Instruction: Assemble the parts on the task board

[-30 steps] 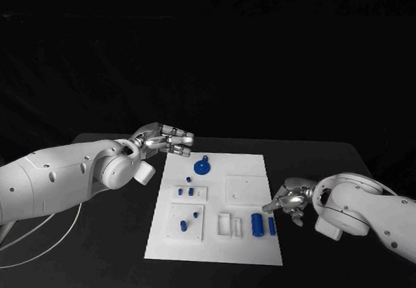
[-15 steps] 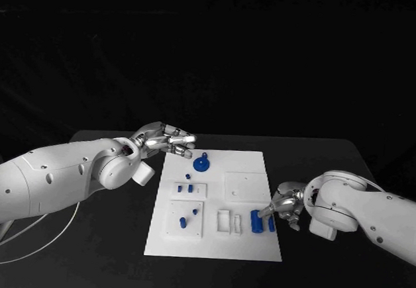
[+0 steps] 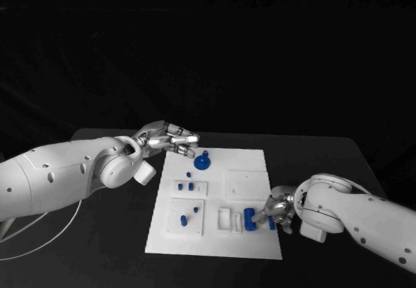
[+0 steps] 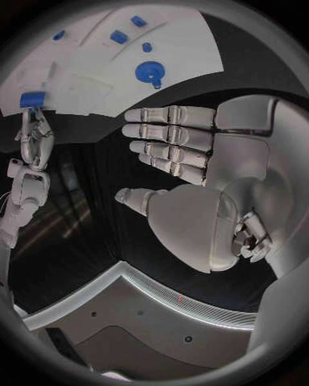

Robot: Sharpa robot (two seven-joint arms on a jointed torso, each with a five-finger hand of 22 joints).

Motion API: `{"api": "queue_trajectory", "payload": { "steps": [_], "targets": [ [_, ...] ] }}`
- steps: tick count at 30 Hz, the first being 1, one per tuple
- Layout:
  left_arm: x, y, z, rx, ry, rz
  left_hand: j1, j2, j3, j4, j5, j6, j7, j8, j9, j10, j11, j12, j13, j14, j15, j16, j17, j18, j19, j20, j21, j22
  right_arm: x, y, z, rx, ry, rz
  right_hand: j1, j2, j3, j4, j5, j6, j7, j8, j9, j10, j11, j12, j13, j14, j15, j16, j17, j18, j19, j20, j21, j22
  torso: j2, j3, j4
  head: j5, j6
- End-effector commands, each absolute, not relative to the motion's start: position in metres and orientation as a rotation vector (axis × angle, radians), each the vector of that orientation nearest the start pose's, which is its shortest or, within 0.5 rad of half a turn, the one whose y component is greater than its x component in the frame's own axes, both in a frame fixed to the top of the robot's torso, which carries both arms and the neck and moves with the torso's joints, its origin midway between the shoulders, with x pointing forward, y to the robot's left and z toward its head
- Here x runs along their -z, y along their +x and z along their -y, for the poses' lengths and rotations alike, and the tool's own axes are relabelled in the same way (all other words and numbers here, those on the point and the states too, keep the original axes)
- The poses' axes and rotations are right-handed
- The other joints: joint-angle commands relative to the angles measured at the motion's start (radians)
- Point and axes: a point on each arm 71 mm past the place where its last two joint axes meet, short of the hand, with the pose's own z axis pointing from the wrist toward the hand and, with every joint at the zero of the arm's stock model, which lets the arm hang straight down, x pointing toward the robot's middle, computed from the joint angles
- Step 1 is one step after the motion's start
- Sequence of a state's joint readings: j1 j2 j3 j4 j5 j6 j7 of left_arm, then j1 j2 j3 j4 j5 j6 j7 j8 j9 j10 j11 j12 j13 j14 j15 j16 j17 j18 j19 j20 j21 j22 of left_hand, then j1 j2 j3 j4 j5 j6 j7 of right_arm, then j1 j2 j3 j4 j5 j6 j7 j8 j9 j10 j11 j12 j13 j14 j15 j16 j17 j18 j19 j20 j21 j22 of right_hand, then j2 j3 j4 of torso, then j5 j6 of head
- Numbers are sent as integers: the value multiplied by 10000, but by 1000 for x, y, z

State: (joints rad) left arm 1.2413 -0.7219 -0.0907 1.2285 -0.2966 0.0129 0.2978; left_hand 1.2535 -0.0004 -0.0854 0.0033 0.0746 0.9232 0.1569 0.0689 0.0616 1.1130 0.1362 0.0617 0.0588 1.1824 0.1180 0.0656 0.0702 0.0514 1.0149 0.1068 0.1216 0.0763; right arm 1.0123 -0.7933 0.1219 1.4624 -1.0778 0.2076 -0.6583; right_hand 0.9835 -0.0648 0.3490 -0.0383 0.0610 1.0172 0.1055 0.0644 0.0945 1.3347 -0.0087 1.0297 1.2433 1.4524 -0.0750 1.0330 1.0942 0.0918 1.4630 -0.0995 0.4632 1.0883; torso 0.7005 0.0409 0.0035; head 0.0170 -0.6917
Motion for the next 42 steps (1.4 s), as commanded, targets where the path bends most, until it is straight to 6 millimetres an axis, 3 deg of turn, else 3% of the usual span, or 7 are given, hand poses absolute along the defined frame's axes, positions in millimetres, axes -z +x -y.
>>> {"api": "queue_trajectory", "payload": {
  "steps": [1, 4, 12, 26, 28, 36, 42],
  "targets": [
    [196, 530, -211, 15222, -7434, -17475, -20, 95, -7, -12, 31, -62, 20, -34, -12, -38, 16, -27, 8, -36, 20, -23, 1, 8, 26, 25, -65, -16, 277, 462, 216, -2837, 3060, -24967, -27, -92, -55, 48, -71, -39, -31, -7, -34, -44, 49, -52, -25, 9, 38, -65, 3, 106, 357, 66, -52, 8, -1, 1, -6, 24, -14],
    [196, 530, -211, 15252, -7421, -17521, -18, 134, -39, -28, 24, -58, 18, -35, -11, -14, 10, -26, 9, -39, 19, -25, -1, 3, 27, 24, -73, -15, 281, 462, 212, -2796, 3013, -24977, -81, -170, -90, 138, -103, -47, -33, -6, -44, -48, 49, -66, -32, 7, 35, -79, 7, 103, 360, 61, -76, 14, 1, 7, -8, 25, -18],
    [197, 530, -210, 15244, -7436, -17649, -34, 185, -71, -31, 19, -64, 11, -35, -12, -20, 11, -27, 8, -61, 26, -27, -3, -9, 2, 30, -95, -19, 286, 462, 198, -2925, 2834, -24829, 171, -807, -157, 805, -130, -37, -47, 1, -142, -12, 28, -97, -1, 18, 1, -101, 111, 35, 391, 1, -113, 82, 5, 3, 13, 21, -22],
    [198, 530, -210, 15239, -7453, -17759, 1, 247, -106, -57, 12, -107, 26, -40, -14, -22, 14, -28, 8, -81, 30, -25, -2, -17, -11, 34, -115, -16, 291, 461, 187, -3054, 2673, -24838, 333, -530, -396, 723, -126, -2, -52, 3, -160, 23, 25, -77, 82, 51, 2, -122, 244, 33, 407, 3, -136, 204, 2, 7, -7, 23, -26],
    [198, 530, -210, 15253, -7450, -17767, 1, 247, -106, -57, 12, -107, 26, -40, -14, -22, 14, -28, 8, -81, 30, -25, -2, -17, -11, 34, -115, -16, 294, 461, 186, -2998, 2644, -24838, 259, -276, -616, 447, -125, 23, -50, 0, -160, 16, 29, -82, 91, 45, 0, -142, 256, 32, 411, 5, -150, 231, 0, 6, -9, 18, -6],
    [198, 530, -209, 15331, -7478, -17815, -13, 304, -121, -45, 8, -140, 29, -42, -16, -39, 19, -28, 8, -84, 32, -24, 0, -11, -2, 36, -119, -14, 301, 462, 188, -2662, 2712, -24753, 437, 51, -535, 163, -126, 101, -68, 14, -150, 29, 12, -69, 102, 67, 6, -118, 287, 30, 415, 9, -152, 257, 2, -3, -7, 15, 11],
    [198, 530, -209, 15348, -7489, -17866, -15, 325, -133, -42, 5, -181, 37, -45, -17, -45, 22, -27, 8, -93, 35, -25, -1, -9, -1, 39, -122, -14, 303, 463, 193, -2476, 2848, -24657, 612, 526, -442, -338, -106, 361, -113, 9, -124, 30, -19, -80, 90, 76, 10, -125, 278, 13, 414, 25, -130, 290, 2, 1, -9, 25, 18]
  ]
}}
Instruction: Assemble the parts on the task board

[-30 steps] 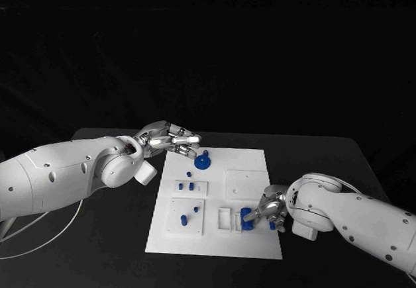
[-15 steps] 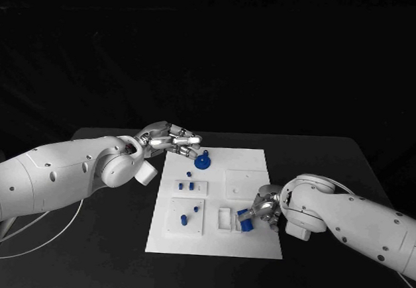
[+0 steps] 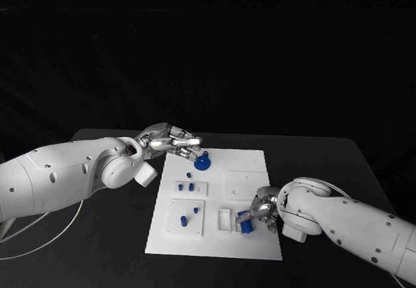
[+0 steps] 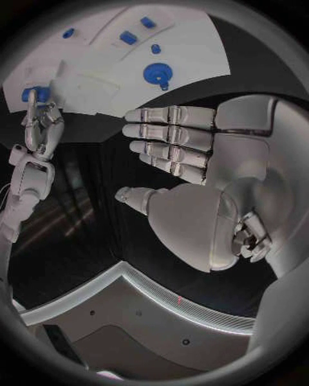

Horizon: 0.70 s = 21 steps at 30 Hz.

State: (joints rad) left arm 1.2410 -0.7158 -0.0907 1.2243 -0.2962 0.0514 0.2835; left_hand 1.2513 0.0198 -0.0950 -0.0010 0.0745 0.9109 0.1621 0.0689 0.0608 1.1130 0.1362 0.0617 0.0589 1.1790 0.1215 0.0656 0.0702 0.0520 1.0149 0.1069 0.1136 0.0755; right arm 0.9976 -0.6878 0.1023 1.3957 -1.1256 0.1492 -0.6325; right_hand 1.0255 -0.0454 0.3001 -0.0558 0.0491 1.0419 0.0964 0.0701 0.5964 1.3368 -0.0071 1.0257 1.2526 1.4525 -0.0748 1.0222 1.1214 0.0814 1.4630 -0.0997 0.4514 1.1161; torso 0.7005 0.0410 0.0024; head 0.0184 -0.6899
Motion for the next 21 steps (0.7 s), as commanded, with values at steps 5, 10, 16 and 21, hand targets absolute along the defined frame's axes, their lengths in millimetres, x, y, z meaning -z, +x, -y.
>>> {"api": "queue_trajectory", "payload": {
  "steps": [5, 10, 16, 21],
  "targets": [
    [198, 530, -209, 15357, -7490, -17882, 7, 134, -49, 5, 5, -64, -14, -44, -9, -51, 24, -28, 8, -65, 3, -26, -1, -13, -3, 41, -47, -7, 302, 464, 196, -2474, 2992, -24440, 44, 618, 319, -715, 163, 475, -143, -49, -5103, 31, -102, -3, -15, 87, -17, -11, -32, 97, 419, 21, 42, 64, 7, -3, 3, 26, -18],
    [198, 530, -210, 15331, -7506, -17875, 17, 138, -70, 2, 3, -290, 44, -69, -20, -69, 39, -27, 8, -70, 8, -25, -1, -8, -1, 45, -52, -7, 298, 461, 201, -2682, 3111, -24186, -288, 624, 689, -1027, 1428, 1257, -386, -63, -5041, 140, -213, 56, -31, 103, -74, 33, -74, -26, 429, -34, 189, 159, -3, 0, -7, 282, -76],
    [199, 530, -211, 15289, -7528, -17870, 17, 138, -71, 2, 2, -298, 46, -69, -20, -69, 40, -27, 8, -71, 8, -25, -1, -8, -1, 45, -53, -7, 288, 460, 203, -3103, 3414, -23885, -488, 575, 648, -1030, 1339, 1579, -490, -52, -5030, 202, -250, 90, -26, 106, -97, 103, -76, -82, 434, -63, 275, 226, -7, -20, -6, 232, -50],
    [199, 531, -211, 15245, -7546, -17862, 35, 156, -69, -2, 23, -318, 53, -59, -20, -76, 43, -28, 8, -72, 9, -25, 0, -4, 2, 48, -56, -6, 277, 460, 200, -3484, 3608, -23529, -368, 492, 287, -848, 59, 1887, -581, -65, -4986, 242, -290, 52, -58, 99, -122, 120, -107, -137, 429, -92, 347, 288, -4, -5, -1, 227, -10]
  ]
}}
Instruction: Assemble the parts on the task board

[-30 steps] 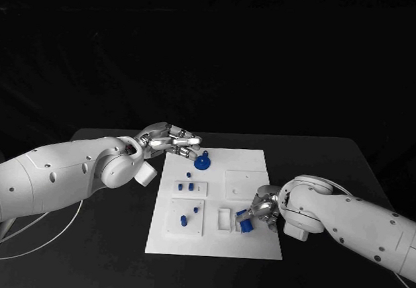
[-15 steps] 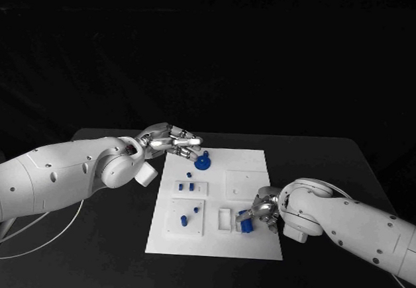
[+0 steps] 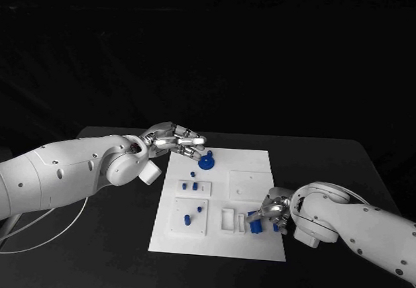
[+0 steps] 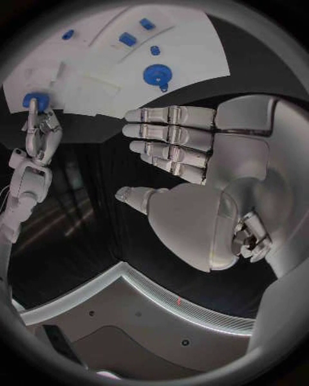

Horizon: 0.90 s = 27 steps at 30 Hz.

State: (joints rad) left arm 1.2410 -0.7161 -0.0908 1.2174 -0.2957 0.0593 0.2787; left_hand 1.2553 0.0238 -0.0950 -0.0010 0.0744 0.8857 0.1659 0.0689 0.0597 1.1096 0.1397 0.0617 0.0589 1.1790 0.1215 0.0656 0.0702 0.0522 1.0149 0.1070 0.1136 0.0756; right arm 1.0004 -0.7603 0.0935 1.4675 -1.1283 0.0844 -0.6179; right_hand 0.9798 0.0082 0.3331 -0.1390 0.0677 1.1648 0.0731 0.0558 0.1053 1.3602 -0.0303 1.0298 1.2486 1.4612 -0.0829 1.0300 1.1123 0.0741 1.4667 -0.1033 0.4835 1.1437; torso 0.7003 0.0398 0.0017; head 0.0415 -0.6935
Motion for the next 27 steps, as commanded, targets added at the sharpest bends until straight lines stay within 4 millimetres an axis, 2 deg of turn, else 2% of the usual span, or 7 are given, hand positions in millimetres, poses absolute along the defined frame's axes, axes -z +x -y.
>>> {"api": "queue_trajectory", "payload": {
  "steps": [1, 12, 17, 21, 24, 27],
  "targets": [
    [199, 531, -211, 15245, -7546, -17862, -5, 117, -69, -2, 24, -66, 16, -59, -9, -42, 8, -28, 8, -72, 9, -25, 0, -6, 2, 48, -56, -7, 276, 460, 199, -3540, 3652, -23535, 104, -45, -83, 14, -135, 658, -347, 78, -78, 8, -55, 8, -17, 7, -42, 35, -26, -69, 396, -61, 29, 17, -2, 9, 11, -2, 25],
    [199, 532, -208, 15286, -7544, -17954, -3, 103, -80, 11, 4, -118, 33, -59, -10, -163, 43, -28, 8, -134, 34, -28, -3, 0, -25, 70, -79, -10, 269, 458, 187, -4399, 4408, -24072, 136, -36, -313, 185, -157, 681, -346, 79, -109, 6, -66, -27, -18, 3, -54, 41, -47, -81, 397, -77, -25, 18, 10, 10, 5, 12, -6],
    [200, 532, -206, 15334, -7521, -18018, -48, 129, -77, 65, -15, -120, 34, -53, -9, -187, 50, -28, 8, -150, 40, -26, -1, 4, -38, 79, -88, -10, 268, 460, 177, -4611, 4229, -24153, 128, -42, -334, 192, -136, 671, -343, 77, -113, 1, -64, -31, -17, 1, -49, 36, -54, -82, 393, -73, -42, 14, 11, 5, 12, -43, 4],
    [200, 531, -205, 15354, -7512, -18057, -48, 129, -78, 79, -33, -114, 36, -53, -9, -190, 51, -29, 7, -158, 42, -28, -1, 5, -41, 81, -91, -9, 268, 460, 171, -4698, 4066, -24278, 87, -49, -351, 224, -126, 667, -341, 77, -113, -6, -60, -42, -21, -2, -45, 32, -61, -80, 391, -67, -50, 14, 10, -8, 15, -15, -13],
    [200, 532, -205, 15355, -7512, -18067, -84, 151, -82, 135, -51, -120, 37, -55, -10, -193, 52, -28, 8, -162, 44, -26, 0, 6, -45, 85, -95, -9, 269, 460, 165, -4634, 3846, -24363, 15, -49, -379, 278, -131, 649, -330, 76, -116, -21, -54, -58, -27, -5, -43, 24, -69, -74, 386, -66, -83, 4, 10, -1, 5, 16, -8],
    [200, 531, -204, 15387, -7497, -18093, -94, 166, -80, 155, -52, -119, 35, -54, -10, -196, 52, -28, 8, -168, 46, -28, -1, 6, -49, 86, -98, -9, 270, 461, 161, -4464, 3595, -24256, -40, -55, -404, 322, -144, 637, -326, 77, -117, -33, -55, -73, -34, -9, -44, 10, -81, -69, 384, -66, -109, -5, 13, -2, 25, 21, -24]
  ]
}}
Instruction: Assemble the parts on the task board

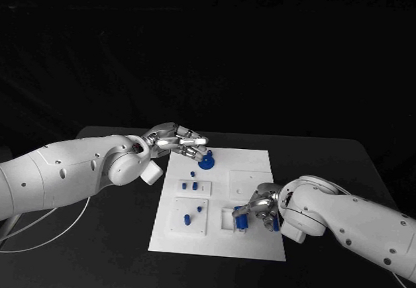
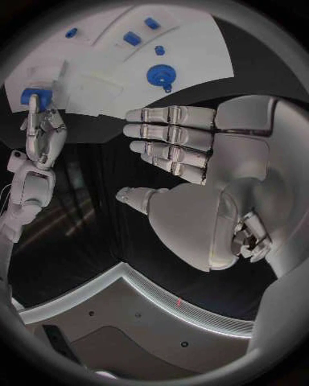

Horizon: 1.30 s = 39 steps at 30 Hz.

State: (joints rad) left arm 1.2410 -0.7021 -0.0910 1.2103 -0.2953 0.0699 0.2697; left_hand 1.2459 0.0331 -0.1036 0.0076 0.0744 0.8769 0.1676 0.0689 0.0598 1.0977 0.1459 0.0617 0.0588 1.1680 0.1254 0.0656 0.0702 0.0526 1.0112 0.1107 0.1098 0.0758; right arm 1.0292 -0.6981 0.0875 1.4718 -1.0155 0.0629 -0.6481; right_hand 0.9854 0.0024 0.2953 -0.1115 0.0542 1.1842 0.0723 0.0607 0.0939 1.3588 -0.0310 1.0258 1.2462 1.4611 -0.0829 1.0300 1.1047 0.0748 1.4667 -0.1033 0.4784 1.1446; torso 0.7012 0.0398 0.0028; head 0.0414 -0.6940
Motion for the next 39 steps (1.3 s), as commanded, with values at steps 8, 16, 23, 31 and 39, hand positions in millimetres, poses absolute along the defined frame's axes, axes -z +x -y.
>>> {"api": "queue_trajectory", "payload": {
  "steps": [8, 16, 23, 31, 39],
  "targets": [
    [200, 532, -204, 15408, -7488, -18136, 13, 68, -6, 111, -85, 19, 14, -48, -9, -79, -9, -27, 9, -69, 11, -26, 0, 2, -20, 53, -69, -11, 274, 463, 153, -4107, 3102, -24067, -154, -38, -36, 123, -5, 440, -317, 30, -2, -24, -57, -41, -11, -6, -53, 12, -6, -66, 397, -72, -50, -9, -1, 1, 0, 81, -44],
    [200, 532, -199, 15495, -7433, -18225, 4, 65, -15, 136, -100, 22, 15, -48, -8, -77, -9, -27, 9, -71, 10, -26, 0, 2, -21, 55, -72, -11, 280, 461, 144, -3969, 2755, -24174, -171, -44, -25, 162, -5, 437, -315, 30, -1, -30, -57, -53, -15, -13, -48, -12, -26, -69, 396, -69, -53, -9, 10, 1, -7, 117, -53],
    [201, 532, -198, 15501, -7432, -18293, 4, 57, -32, 178, -126, 27, 17, -49, -8, -89, -6, -28, 8, -92, 18, -29, -1, -1, -35, 60, -85, -12, 283, 462, 141, -3930, 2716, -24211, -395, -177, -81, 359, -48, 422, -305, 32, -13, -42, -52, -88, -29, -15, -53, -22, -27, -75, 391, -79, -78, -15, 3, 5, -2, 106, -43],
    [201, 532, -199, 15488, -7444, -18351, -19, 50, -44, 201, -153, 13, 19, -50, -9, -90, -5, -27, 8, -97, 18, -28, -1, -2, -39, 62, -88, -13, 284, 463, 138, -3926, 2722, -24203, -568, -481, -85, 768, -62, 425, -289, 35, -68, -41, -59, -146, -27, -21, -71, -60, -10, -111, 396, -115, -84, -4, 4, 3, 4, 126, -67],
    [201, 532, -200, 15481, -7451, -18383, -6, 49, -44, 232, -156, 10, 19, -47, -9, -93, -3, -27, 8, -107, 22, -27, 0, -2, -46, 65, -95, -13, 284, 464, 139, -3839, 2730, -24155, -827, -383, -1288, 1218, -67, 336, -271, 42, -70, -71, -46, -227, -34, -25, -67, -124, -9, -100, 392, -115, -151, -22, 0, 3, -11, 147, -59]
  ]
}}
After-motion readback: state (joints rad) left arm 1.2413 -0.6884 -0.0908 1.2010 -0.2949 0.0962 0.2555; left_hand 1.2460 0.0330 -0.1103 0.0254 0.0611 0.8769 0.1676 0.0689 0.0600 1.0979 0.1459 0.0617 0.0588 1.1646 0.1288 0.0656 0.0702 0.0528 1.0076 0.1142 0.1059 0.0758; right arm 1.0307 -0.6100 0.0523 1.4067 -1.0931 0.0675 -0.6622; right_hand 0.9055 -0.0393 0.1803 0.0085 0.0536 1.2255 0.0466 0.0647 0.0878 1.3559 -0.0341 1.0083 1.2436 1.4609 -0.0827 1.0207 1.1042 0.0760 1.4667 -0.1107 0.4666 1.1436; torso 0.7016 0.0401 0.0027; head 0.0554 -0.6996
